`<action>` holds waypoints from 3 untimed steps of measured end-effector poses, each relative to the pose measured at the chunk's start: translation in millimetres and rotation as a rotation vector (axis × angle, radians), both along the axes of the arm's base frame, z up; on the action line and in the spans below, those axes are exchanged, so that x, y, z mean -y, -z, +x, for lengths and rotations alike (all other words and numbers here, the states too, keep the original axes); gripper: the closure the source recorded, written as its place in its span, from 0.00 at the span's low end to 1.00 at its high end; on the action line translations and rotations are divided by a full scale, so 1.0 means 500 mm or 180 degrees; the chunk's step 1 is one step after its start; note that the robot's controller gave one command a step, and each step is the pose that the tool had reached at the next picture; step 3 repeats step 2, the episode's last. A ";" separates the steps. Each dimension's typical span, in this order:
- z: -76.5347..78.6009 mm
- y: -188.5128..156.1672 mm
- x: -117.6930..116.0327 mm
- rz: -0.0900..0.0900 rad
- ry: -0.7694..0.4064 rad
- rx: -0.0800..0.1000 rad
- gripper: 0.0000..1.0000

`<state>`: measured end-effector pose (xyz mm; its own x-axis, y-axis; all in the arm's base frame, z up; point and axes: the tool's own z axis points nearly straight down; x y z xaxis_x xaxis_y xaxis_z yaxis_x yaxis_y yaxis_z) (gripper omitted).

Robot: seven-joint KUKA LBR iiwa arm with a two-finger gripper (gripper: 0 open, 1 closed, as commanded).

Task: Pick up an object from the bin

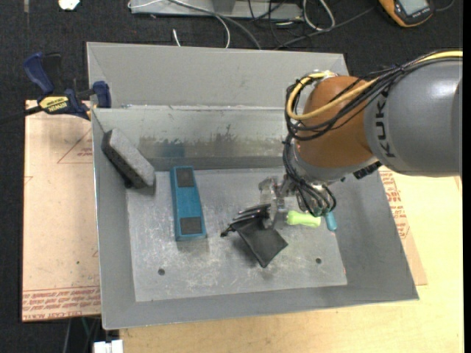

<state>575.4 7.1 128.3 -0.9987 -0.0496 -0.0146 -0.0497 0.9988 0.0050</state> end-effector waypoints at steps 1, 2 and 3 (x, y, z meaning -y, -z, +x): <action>0.045 -0.114 0.017 0.0000 -0.0003 0.0045 1.00; 0.017 -0.211 -0.002 0.0001 -0.0063 0.0007 1.00; 0.017 -0.211 -0.002 0.0001 -0.0063 0.0007 1.00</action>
Offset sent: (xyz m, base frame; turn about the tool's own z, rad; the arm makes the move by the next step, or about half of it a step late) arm -0.0038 0.0129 0.1804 -0.0422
